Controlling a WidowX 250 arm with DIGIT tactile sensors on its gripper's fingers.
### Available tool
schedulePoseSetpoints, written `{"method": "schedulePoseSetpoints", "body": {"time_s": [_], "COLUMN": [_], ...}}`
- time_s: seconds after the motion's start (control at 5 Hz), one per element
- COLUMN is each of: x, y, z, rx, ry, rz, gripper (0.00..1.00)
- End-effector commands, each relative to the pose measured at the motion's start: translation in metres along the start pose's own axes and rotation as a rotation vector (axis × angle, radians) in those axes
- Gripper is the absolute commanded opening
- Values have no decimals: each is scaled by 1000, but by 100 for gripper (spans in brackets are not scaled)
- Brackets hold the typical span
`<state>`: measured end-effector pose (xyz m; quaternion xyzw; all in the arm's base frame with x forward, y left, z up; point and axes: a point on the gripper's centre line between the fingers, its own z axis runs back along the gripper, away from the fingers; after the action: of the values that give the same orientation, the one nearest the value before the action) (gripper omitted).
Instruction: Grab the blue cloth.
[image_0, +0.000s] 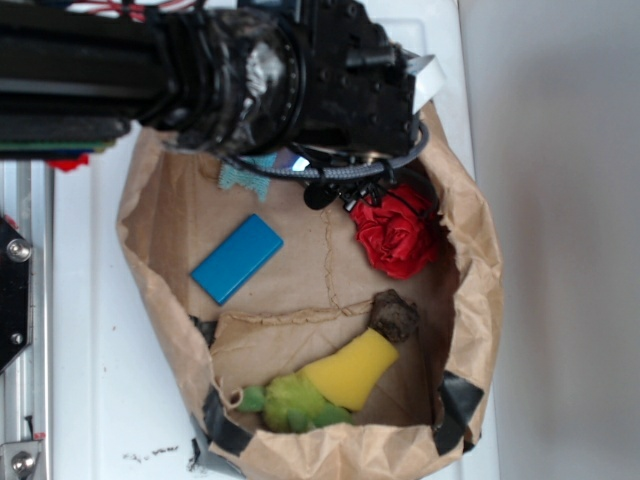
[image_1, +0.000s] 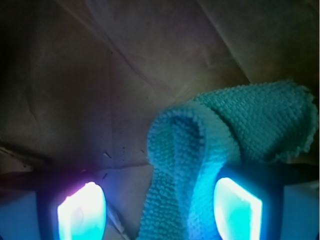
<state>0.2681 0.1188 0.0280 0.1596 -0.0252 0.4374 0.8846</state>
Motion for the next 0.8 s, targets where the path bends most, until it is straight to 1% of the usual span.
{"method": "schedulePoseSetpoints", "body": {"time_s": [0.0, 0.2, 0.6], "x": [1, 1, 0], "y": [1, 6, 12], "z": [-10, -9, -3], "rx": [3, -25, -62], "ry": [-18, 3, -10], "rz": [47, 48, 44], "gripper": [100, 0, 0]}}
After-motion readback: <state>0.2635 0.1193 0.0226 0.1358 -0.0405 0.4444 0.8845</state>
